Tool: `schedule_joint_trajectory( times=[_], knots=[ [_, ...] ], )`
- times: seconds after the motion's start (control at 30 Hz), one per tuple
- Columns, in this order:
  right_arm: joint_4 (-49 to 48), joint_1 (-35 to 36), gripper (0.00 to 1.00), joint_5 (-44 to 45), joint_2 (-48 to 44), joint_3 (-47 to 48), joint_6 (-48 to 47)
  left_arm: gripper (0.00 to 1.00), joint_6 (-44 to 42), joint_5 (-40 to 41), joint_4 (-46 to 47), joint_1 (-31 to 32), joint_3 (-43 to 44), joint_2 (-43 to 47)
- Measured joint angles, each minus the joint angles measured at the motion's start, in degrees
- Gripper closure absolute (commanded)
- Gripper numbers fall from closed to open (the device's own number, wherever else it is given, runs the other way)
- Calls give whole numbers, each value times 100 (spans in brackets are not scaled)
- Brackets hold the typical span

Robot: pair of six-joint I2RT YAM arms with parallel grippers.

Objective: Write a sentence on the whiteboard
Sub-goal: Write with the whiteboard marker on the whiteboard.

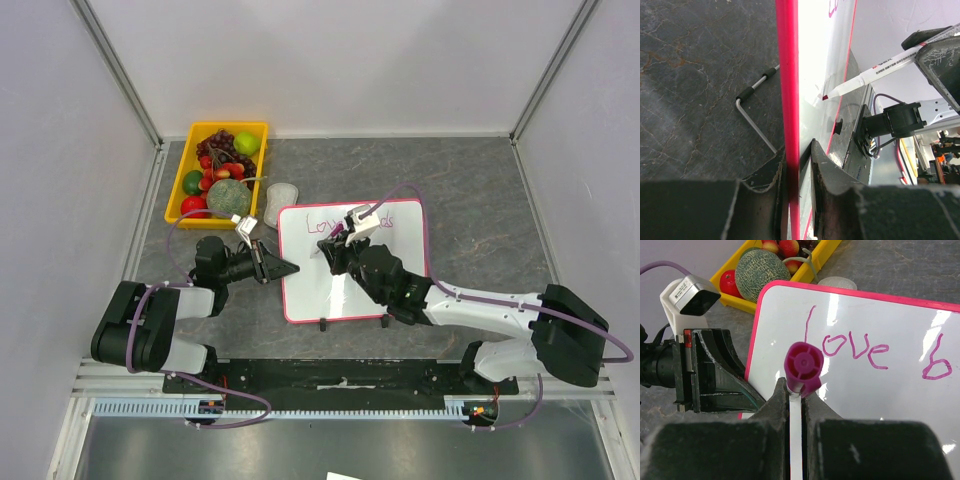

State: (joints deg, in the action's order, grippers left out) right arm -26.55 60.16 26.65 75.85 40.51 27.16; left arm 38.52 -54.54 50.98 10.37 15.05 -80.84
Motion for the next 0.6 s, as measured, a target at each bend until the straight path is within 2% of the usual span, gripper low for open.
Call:
schedule_joint_trajectory(
  times=[0.6],
  knots=[
    [2,11,100,-162,-127,-219,140,98,0,2,-13,0,0,0]
  ],
)
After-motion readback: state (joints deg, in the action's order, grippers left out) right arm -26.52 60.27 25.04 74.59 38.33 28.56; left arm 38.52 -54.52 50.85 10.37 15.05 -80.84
